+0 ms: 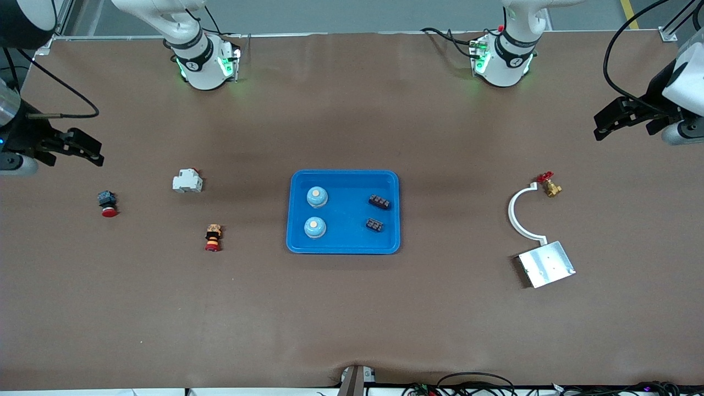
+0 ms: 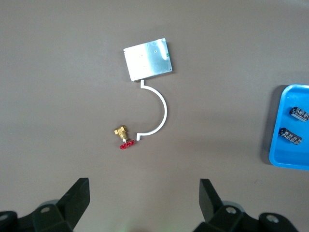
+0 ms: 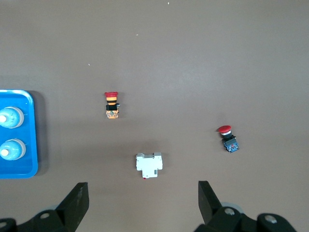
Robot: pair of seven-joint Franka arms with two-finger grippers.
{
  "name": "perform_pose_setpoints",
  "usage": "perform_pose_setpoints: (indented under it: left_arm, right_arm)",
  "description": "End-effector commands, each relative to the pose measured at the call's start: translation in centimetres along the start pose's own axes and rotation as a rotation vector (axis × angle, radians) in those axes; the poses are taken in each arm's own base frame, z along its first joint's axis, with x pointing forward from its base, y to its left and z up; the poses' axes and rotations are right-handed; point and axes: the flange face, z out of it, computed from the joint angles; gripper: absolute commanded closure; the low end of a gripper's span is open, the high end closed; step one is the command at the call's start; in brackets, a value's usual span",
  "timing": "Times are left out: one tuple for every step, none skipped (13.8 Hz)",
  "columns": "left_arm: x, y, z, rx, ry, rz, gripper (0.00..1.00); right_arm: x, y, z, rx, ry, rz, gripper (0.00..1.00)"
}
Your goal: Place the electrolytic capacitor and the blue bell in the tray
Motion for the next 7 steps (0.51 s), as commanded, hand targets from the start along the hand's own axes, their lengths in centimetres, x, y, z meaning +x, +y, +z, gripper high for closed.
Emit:
perform_pose_setpoints:
  left_arm:
    - [-1.1, 0.0, -0.2, -0.016, -0.006, 0.035, 0.00]
    - [-1.1, 0.0, -0.4, -0.017, -0.003, 0.035, 0.00]
    - [-0.9, 0.0, -0.4, -0.016, -0.001, 0.037, 0.00]
    - [-0.8, -0.1, -0.5, -0.017, 0.000, 0.032, 0.00]
    - [-0.8, -0.2, -0.6, -0.018, 0.003, 0.023, 0.00]
    - [-0.7, -0.3, -0.9, -0.021, 0.009, 0.026, 0.00]
    - [-0.7, -0.1, -1.0, -0.021, 0.012, 0.027, 0.00]
  right_arm:
    - [-2.1, 0.3, -1.3, -0.008, 0.007, -0.007, 0.00]
    - [-2.5, 0.4, -1.6, -0.008, 0.003, -0.003, 0.00]
    - [-2.7, 0.9, -1.7, -0.005, -0.013, 0.011, 0.00]
    - [-3.0, 1.2, -2.0, 0.002, -0.013, 0.020, 0.00]
    - [-3.4, 1.5, -2.4, 0.004, -0.010, 0.029, 0.00]
    - [-3.6, 1.9, -2.5, 0.006, -0.018, 0.041, 0.00]
    - [-3.9, 3.0, -2.9, 0.019, -0.012, 0.066, 0.00]
